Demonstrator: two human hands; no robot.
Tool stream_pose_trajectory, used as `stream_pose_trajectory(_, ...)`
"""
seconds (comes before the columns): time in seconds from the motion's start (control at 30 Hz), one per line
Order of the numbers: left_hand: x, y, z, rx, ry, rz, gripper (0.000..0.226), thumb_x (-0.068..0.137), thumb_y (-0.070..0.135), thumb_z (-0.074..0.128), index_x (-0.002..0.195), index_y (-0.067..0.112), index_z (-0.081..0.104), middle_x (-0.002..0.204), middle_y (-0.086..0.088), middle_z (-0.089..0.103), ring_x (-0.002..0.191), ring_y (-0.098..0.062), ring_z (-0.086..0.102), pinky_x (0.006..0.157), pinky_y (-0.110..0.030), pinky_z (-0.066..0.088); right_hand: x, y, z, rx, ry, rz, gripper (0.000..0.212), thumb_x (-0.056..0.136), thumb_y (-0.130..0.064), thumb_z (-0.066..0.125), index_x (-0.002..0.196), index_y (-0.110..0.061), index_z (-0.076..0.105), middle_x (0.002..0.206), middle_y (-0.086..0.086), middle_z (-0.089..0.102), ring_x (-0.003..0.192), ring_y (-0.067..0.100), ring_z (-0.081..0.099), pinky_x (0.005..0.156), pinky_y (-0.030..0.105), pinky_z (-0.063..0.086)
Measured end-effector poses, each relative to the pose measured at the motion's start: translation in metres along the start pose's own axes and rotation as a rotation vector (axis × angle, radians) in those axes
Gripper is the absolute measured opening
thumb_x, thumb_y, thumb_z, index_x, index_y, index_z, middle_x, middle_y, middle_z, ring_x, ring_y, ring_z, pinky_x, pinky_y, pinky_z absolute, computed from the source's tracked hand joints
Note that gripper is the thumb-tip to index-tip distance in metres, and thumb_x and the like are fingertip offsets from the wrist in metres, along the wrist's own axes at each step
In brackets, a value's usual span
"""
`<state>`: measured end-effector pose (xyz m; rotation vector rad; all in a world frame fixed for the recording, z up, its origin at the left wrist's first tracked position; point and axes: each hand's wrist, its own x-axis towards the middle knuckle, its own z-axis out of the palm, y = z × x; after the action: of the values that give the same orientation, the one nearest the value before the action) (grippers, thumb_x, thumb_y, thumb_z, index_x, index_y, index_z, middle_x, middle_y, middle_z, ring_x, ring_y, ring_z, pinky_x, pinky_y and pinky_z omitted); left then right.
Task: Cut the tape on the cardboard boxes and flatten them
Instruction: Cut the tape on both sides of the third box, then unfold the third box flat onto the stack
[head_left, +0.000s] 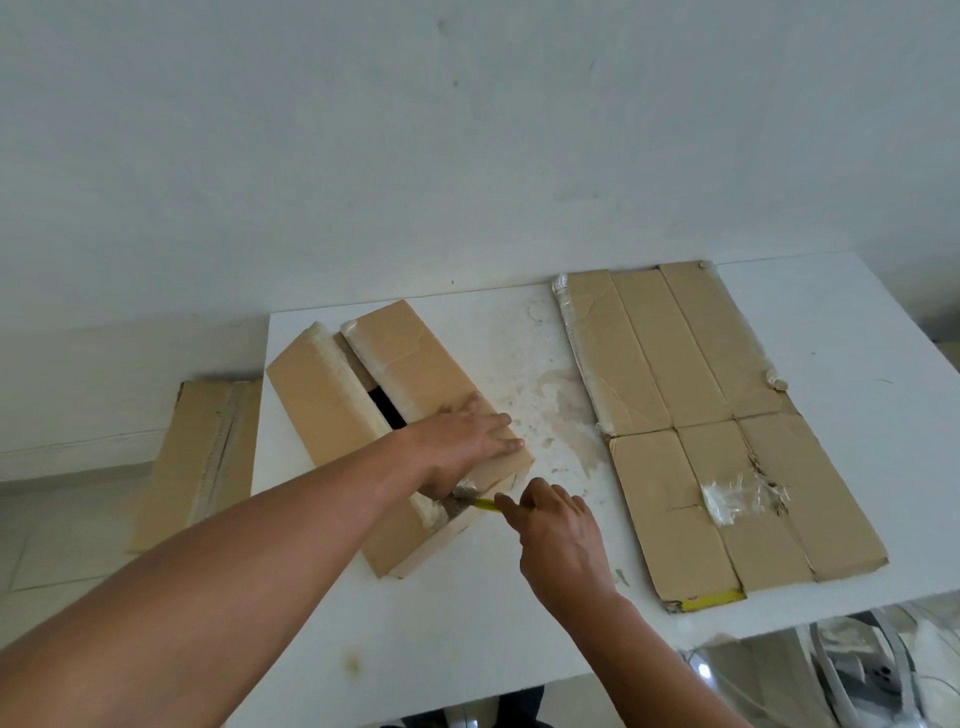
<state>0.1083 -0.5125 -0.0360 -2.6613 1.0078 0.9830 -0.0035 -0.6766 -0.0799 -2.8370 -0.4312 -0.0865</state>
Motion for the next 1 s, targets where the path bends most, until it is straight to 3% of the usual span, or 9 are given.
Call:
stream_pose_trajectory(0.17,-0.002,-0.002,0.001,-0.069,0.001,-0.017,0.107,0.083,-0.013,0.064,0.16,0.038,0.01,0.168,0.006,-0.005,0.154,-0.032,-0.014,0.125,-0.052,0.01,-0.007,0.045,0.003,0.058,0.019,0.092,0.053,0.064,0.006,0.08,0.106,-0.027,0.077,0.074,-0.005,0.056,0.055,0.015,0.05,0.048,0.03,0.046)
stream_pose_trajectory(0.3,-0.002,-0.001,0.005,-0.132,0.048,-0.03,0.104,0.081,-0.012,0.068,0.159,0.035,0.018,0.168,0.004,-0.005,0.155,-0.025,-0.012,0.126,-0.045,0.01,-0.02,0.061,0.006,0.262,-0.142,0.109,0.031,0.087,-0.007,0.065,0.113,-0.023,0.071,0.089,-0.008,0.062,0.072,0.01,0.058,0.065,0.024,0.05)
stream_pose_trajectory(0.4,-0.012,-0.003,0.012,-0.179,0.185,-0.12,0.091,0.079,-0.011,0.067,0.154,0.028,0.033,0.164,-0.004,0.005,0.153,-0.027,0.003,0.121,-0.038,0.025,-0.033,0.067,0.019,0.452,-0.2,0.5,0.025,0.097,-0.014,0.056,0.119,-0.024,0.063,0.104,-0.003,0.053,0.076,0.009,0.056,0.064,0.016,0.043)
stream_pose_trajectory(0.5,-0.02,0.001,0.021,-0.092,0.373,-0.321,0.077,0.075,0.001,0.069,0.144,0.019,0.04,0.149,-0.01,0.023,0.145,-0.036,0.015,0.122,-0.053,0.018,-0.04,0.077,0.036,0.519,-0.307,0.738,0.029,0.098,-0.021,0.056,0.126,-0.024,0.06,0.093,0.004,0.063,0.067,0.015,0.061,0.053,0.023,0.045)
stream_pose_trajectory(0.57,-0.023,0.006,0.025,-0.164,0.399,-0.606,0.094,0.073,0.017,0.076,0.151,0.022,0.023,0.152,-0.013,0.012,0.147,-0.046,0.005,0.116,-0.069,0.01,-0.04,0.079,0.043,0.44,-0.367,0.679,0.03,0.096,-0.024,0.058,0.126,-0.022,0.058,0.092,0.002,0.068,0.076,0.018,0.064,0.058,0.026,0.047)
stream_pose_trajectory(0.67,-0.029,0.011,0.029,-0.597,0.319,-0.992,0.127,0.071,0.035,0.083,0.155,0.035,-0.013,0.16,-0.013,-0.028,0.145,-0.057,-0.016,0.111,-0.078,0.009,-0.029,0.078,0.04,0.146,-0.477,0.498,0.025,0.095,-0.034,0.058,0.114,-0.018,0.054,0.111,0.001,0.062,0.1,0.021,0.06,0.08,0.033,0.051)
stream_pose_trajectory(0.73,-0.033,0.013,0.036,-0.883,0.347,-1.082,0.135,0.069,0.041,0.086,0.15,0.046,-0.022,0.159,-0.011,-0.035,0.146,-0.057,-0.015,0.11,-0.079,0.016,-0.016,0.075,0.033,0.028,-0.513,0.391,0.049,0.093,-0.051,0.057,0.125,-0.016,0.049,0.126,0.004,0.051,0.117,0.022,0.052,0.095,0.033,0.047)
stream_pose_trajectory(0.87,-0.04,0.022,0.051,-1.074,0.483,-1.072,0.134,0.07,0.038,0.085,0.144,0.057,-0.025,0.164,-0.008,-0.018,0.147,-0.055,0.004,0.105,-0.064,0.041,0.026,0.051,0.007,0.408,-0.379,0.223,0.097,0.081,-0.07,0.06,0.154,-0.02,0.018,0.153,0.004,0.024,0.139,0.023,0.034,0.109,0.037,0.04)
stream_pose_trajectory(1.0,-0.052,0.027,0.056,-1.065,0.696,-0.982,0.127,0.074,0.026,0.083,0.15,0.054,-0.016,0.156,-0.002,0.016,0.136,-0.039,0.037,0.086,-0.043,0.053,0.06,0.015,-0.004,0.285,-0.408,-0.004,0.118,0.069,-0.08,0.059,0.154,-0.025,0.0,0.158,0.005,0.011,0.14,0.027,0.028,0.114,0.047,0.035)
